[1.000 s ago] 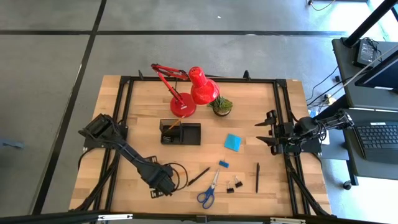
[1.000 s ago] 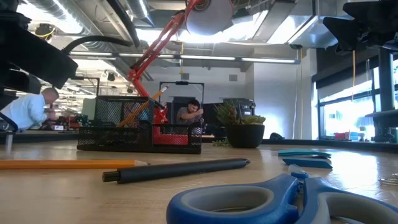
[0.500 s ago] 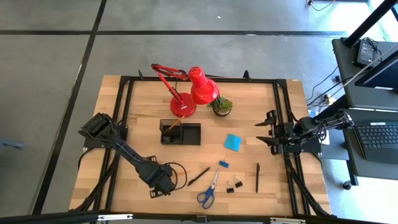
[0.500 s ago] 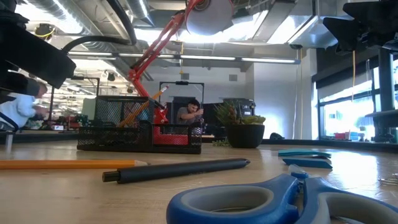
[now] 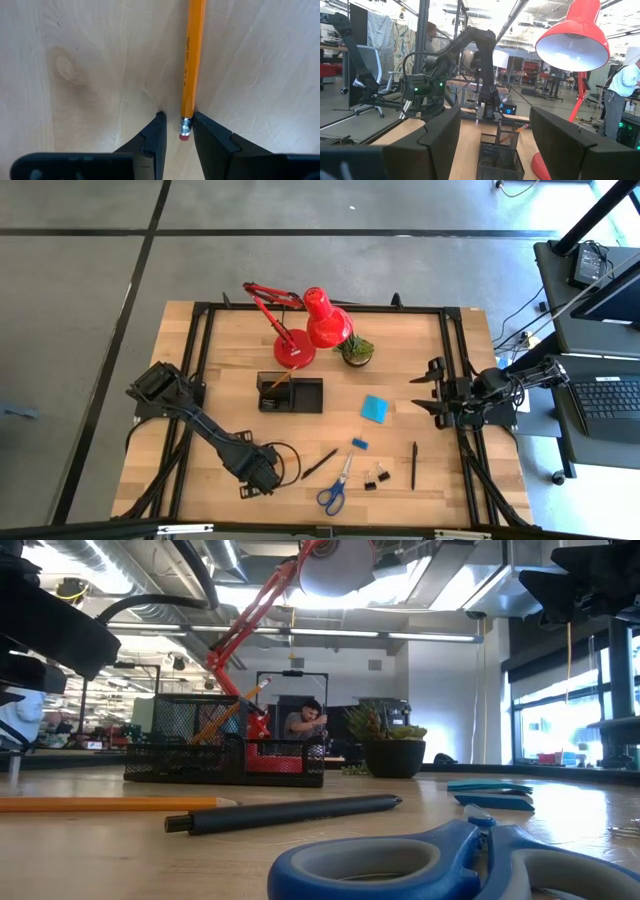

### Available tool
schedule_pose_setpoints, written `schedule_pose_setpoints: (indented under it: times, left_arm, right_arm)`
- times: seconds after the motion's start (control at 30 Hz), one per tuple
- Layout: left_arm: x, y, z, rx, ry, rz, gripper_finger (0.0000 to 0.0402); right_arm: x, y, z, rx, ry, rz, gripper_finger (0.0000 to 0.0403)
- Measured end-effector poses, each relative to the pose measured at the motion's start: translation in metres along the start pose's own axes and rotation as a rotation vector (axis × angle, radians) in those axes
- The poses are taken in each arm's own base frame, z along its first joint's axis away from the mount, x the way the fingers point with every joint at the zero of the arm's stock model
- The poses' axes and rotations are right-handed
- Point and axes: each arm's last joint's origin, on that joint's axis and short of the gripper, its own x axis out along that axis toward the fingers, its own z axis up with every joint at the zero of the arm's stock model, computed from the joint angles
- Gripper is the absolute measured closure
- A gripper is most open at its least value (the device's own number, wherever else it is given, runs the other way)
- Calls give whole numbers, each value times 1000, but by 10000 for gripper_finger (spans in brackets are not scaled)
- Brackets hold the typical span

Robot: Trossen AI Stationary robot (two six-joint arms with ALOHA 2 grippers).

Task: Pick and place office supplies into organizer
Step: Put the orange pencil into the black desk organizer

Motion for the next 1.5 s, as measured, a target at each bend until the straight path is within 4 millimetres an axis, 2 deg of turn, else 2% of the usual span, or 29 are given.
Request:
schedule_pose_setpoints:
  times: [0.83, 1.27, 1.5]
  left_arm:
    - [-4, -2, -8, 41, 9, -17, 314]
    - [-4, -3, -9, 51, -33, 15, 365]
    - [-4, -2, -8, 51, -75, 41, 369]
  right_arm:
    - [0, 0, -1, 1, 10, 3, 161]
    - [0, 1, -4, -10, 39, 8, 161]
    - [0, 1, -4, -10, 42, 8, 161]
